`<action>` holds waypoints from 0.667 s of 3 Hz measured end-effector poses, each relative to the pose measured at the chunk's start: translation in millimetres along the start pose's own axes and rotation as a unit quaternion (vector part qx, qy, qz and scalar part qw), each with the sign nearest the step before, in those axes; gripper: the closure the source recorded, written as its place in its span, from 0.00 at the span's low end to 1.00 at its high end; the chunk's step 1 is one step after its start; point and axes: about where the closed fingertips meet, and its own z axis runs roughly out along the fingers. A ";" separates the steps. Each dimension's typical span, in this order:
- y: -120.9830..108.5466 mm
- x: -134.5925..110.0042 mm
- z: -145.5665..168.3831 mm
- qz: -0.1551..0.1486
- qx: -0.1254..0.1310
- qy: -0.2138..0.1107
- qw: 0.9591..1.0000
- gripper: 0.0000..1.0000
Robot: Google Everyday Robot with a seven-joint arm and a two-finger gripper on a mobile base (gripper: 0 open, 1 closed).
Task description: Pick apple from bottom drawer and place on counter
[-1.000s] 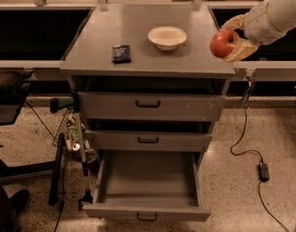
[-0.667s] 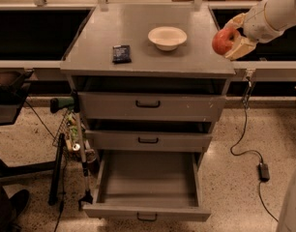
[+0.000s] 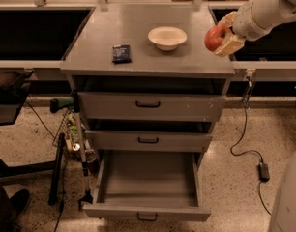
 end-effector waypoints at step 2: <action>9.1 -25.7 14.7 0.003 -0.007 -0.008 1.000 0.11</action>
Offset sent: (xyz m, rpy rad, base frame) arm -0.0013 0.0409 -0.0074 0.0222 0.0188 0.0124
